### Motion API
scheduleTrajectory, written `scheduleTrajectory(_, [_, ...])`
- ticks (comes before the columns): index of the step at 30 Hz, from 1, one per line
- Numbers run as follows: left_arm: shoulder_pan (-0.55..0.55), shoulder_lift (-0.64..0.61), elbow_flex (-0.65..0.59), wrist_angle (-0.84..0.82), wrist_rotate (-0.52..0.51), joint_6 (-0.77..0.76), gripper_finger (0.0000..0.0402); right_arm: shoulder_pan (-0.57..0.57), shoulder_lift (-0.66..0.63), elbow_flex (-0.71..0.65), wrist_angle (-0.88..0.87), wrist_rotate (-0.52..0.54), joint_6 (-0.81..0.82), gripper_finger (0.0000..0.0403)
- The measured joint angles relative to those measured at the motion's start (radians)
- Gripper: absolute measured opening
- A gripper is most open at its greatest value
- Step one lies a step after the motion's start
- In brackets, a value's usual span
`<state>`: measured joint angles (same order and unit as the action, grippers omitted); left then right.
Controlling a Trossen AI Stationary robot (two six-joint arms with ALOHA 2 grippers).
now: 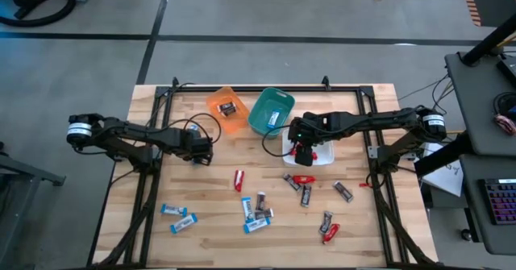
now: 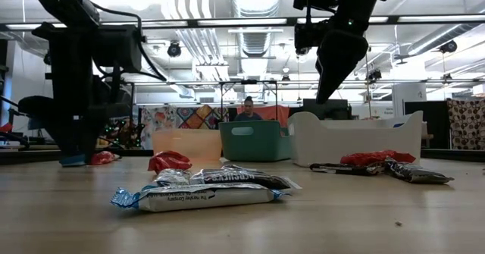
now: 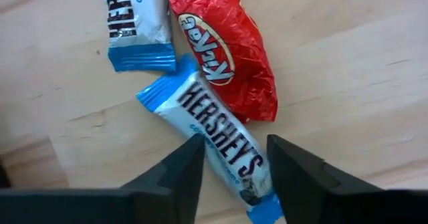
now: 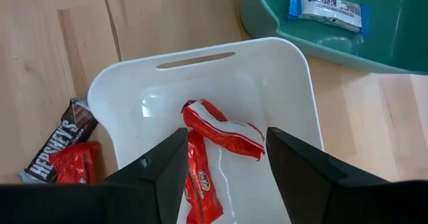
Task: Sort candy
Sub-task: Put the white chocolate bar into the green bin
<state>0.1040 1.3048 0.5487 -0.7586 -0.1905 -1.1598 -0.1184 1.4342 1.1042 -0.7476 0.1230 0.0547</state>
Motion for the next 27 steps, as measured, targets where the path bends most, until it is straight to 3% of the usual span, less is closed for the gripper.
scheduleTrajectory(11, [-0.004,0.004,0.038,0.009,0.062,0.113,0.0007,0.0,0.0,0.0,0.002,0.0,-0.001,0.0194])
scheduleTrajectory(22, [-0.04,0.004,0.152,-0.001,0.121,0.441,0.0001,0.0,0.0,0.0,0.002,0.0,-0.003,0.0194])
scheduleTrajectory(27, [-0.04,0.003,0.188,-0.038,0.108,0.481,0.0004,0.0,0.0,0.0,0.001,0.0,-0.004,0.0194])
